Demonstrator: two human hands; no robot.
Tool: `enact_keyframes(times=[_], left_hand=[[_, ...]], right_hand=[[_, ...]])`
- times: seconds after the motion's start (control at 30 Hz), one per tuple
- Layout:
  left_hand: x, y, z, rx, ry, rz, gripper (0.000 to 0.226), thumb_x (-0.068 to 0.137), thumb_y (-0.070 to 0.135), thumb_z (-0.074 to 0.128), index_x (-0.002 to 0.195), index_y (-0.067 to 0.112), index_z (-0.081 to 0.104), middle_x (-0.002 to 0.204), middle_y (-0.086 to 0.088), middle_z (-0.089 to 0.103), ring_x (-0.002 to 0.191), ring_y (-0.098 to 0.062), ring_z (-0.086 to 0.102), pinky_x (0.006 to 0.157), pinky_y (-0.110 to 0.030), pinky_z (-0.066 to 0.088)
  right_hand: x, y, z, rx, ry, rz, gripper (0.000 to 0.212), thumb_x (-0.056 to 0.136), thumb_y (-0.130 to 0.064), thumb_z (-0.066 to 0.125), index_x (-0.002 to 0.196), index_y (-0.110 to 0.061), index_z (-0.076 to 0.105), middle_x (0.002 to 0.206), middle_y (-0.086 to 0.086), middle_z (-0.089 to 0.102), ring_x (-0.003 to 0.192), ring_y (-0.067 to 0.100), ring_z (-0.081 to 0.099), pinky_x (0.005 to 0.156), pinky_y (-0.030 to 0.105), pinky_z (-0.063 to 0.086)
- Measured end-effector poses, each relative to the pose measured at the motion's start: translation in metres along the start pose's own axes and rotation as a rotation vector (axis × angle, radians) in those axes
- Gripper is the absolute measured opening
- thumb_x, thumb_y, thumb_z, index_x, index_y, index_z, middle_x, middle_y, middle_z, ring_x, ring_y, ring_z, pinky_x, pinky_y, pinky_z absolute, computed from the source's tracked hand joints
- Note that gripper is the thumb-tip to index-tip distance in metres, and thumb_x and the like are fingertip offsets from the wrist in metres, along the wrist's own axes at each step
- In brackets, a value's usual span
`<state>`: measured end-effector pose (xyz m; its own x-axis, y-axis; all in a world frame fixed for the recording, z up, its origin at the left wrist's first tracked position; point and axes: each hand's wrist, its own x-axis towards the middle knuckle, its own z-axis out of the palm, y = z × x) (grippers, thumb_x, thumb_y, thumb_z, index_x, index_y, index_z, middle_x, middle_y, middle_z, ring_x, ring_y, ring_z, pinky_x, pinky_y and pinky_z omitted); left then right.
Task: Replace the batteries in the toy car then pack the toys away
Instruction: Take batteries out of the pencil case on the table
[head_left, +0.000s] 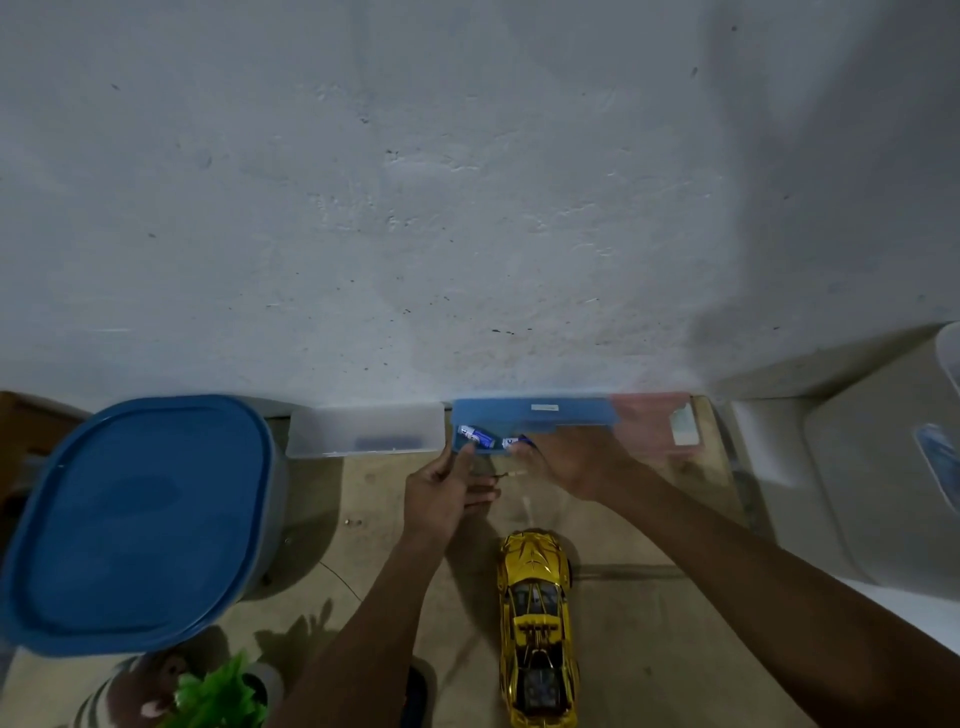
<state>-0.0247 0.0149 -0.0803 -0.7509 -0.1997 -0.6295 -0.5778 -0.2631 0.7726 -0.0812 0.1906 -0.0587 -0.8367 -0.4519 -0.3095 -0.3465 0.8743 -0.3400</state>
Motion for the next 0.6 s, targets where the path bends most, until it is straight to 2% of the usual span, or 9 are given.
enact_keyframes(times=[0.17,0.33,0.47,0.53,0.6], left_hand=[[0.000,0.001,0.003,-0.023,0.009,-0.002,0.030,0.095,0.021,0.062,0.125,0.015,0.064,0.074,-0.016,0.076,0.060,-0.024,0.073,0.056,-0.028,0.061],[-0.001,0.001,0.004,-0.028,0.025,-0.002,0.026,0.094,0.021,0.063,0.119,0.015,0.067,0.076,-0.014,0.076,0.061,-0.023,0.074,0.056,-0.028,0.061],[-0.001,-0.001,0.005,-0.017,0.032,0.013,0.030,0.095,0.017,0.063,0.124,0.012,0.065,0.080,-0.016,0.076,0.062,-0.023,0.074,0.057,-0.028,0.061],[0.000,-0.001,0.006,-0.018,0.033,0.015,0.030,0.095,0.017,0.062,0.125,0.010,0.064,0.081,-0.017,0.076,0.062,-0.023,0.074,0.057,-0.028,0.061],[0.000,-0.001,0.005,-0.014,0.032,0.009,0.032,0.095,0.017,0.063,0.125,0.009,0.064,0.081,-0.017,0.076,0.064,-0.025,0.074,0.058,-0.029,0.062]], right_hand=[[0.004,0.003,-0.006,-0.005,-0.022,-0.012,0.033,0.102,-0.044,0.036,0.100,-0.020,0.058,0.093,0.000,0.061,0.087,0.018,0.058,0.070,0.031,0.044],[0.014,-0.001,-0.018,0.097,-0.204,0.069,0.024,0.102,-0.040,0.040,0.104,-0.022,0.056,0.095,0.000,0.061,0.084,0.015,0.058,0.075,0.033,0.052],[0.022,0.001,-0.026,0.150,-0.258,0.022,0.006,0.100,-0.029,0.048,0.097,-0.025,0.049,0.089,-0.002,0.057,0.081,0.017,0.056,0.065,0.029,0.043],[0.024,0.001,-0.031,0.161,-0.287,-0.014,0.004,0.100,-0.023,0.046,0.099,-0.023,0.050,0.096,0.002,0.061,0.086,0.021,0.059,0.072,0.030,0.047],[0.026,-0.002,-0.036,0.154,-0.337,-0.031,0.020,0.103,-0.022,0.042,0.117,-0.019,0.055,0.112,0.006,0.063,0.092,0.022,0.061,0.080,0.032,0.048]])
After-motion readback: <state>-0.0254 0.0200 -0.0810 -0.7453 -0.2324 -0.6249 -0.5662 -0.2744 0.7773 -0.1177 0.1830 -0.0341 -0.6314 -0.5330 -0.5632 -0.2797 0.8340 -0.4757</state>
